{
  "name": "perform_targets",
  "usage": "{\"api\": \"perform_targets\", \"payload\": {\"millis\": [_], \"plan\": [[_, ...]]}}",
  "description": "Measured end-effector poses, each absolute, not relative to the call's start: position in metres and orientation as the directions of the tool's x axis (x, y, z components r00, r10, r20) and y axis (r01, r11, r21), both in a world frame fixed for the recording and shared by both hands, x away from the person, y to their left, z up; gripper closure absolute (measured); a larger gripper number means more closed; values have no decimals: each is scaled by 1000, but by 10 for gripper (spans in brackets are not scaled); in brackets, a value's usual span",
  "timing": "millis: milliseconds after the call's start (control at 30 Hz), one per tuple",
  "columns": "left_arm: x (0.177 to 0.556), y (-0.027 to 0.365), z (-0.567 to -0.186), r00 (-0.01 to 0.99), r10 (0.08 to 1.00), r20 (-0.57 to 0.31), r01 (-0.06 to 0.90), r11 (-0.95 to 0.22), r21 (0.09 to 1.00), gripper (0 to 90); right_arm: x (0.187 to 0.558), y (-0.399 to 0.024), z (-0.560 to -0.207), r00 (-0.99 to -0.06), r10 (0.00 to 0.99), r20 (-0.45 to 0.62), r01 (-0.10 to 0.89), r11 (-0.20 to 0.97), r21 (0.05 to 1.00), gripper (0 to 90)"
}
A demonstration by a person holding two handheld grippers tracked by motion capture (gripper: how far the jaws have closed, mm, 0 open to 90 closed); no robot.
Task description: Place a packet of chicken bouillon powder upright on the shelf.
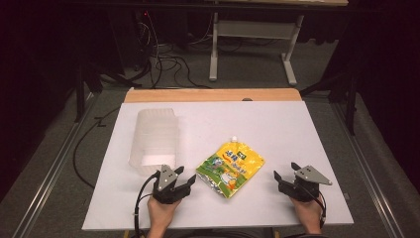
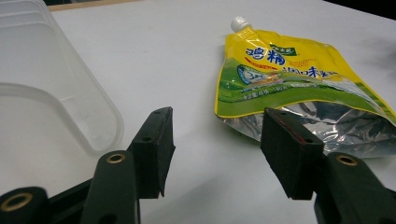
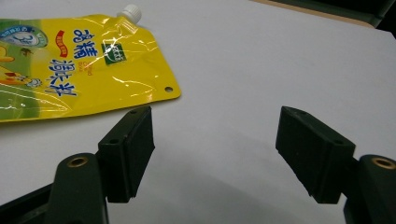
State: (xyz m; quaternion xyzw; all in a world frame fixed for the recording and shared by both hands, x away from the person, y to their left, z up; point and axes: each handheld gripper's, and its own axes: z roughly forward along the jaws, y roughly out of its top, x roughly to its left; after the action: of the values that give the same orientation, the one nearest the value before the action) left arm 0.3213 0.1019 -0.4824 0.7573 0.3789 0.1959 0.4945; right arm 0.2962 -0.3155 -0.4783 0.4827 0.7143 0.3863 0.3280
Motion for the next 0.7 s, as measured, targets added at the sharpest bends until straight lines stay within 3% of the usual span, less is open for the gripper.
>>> {"api": "perform_targets", "payload": {"millis": [700], "plan": [[322, 102, -482, 630, 773, -76, 378, -219, 899, 415, 296, -315, -478, -320, 942, -100, 426, 238, 873, 277]]}}
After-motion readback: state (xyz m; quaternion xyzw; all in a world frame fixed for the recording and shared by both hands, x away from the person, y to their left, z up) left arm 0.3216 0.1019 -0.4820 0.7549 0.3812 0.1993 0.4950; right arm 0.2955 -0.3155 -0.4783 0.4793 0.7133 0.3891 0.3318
